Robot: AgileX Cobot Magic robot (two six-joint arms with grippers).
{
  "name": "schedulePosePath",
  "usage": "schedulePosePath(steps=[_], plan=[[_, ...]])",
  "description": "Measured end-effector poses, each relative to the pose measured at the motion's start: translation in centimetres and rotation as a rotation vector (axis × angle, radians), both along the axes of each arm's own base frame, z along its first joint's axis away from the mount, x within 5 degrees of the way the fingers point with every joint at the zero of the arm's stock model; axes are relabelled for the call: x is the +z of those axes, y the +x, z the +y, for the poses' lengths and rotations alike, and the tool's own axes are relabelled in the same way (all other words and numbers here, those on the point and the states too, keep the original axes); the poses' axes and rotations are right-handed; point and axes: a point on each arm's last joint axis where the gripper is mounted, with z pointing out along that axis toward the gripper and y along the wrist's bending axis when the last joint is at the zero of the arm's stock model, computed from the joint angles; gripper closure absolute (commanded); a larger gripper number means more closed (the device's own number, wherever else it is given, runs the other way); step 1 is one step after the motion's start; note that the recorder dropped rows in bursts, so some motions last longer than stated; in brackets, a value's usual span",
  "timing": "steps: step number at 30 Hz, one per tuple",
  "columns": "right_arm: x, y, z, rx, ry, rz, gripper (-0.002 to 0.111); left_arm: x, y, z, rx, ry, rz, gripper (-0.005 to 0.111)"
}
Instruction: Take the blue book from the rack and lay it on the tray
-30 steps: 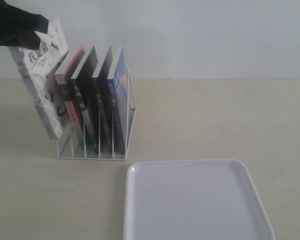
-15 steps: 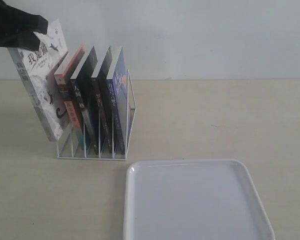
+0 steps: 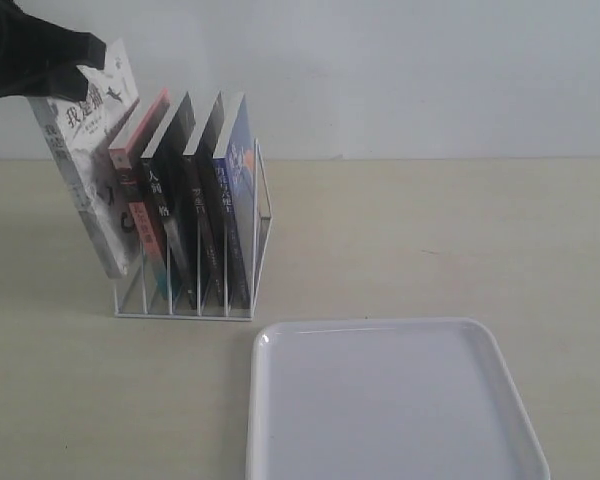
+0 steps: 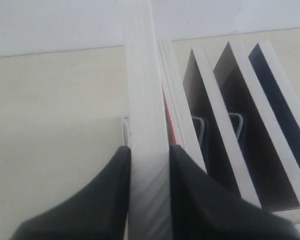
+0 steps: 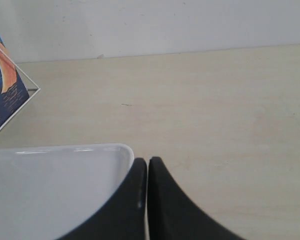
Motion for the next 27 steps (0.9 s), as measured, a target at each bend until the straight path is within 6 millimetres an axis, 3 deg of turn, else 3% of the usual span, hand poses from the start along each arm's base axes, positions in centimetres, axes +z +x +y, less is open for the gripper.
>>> schedulePosePath(steps=[5,9,27], plan=[[0.0,0.0,0.0,0.0,0.0,0.0,0.108,-2.3,1.3,-0.3,-0.001,0.014,0.059,0.102],[0.0,0.0,0.0,0.0,0.0,0.0,0.108,-3.0,1.8,-0.3,0.001,0.015,0.066,0.102],[0.0,0.0,0.0,0.0,0.0,0.0,0.108,-3.3,2.1,-0.4,0.007,0.008,0.021,0.102]])
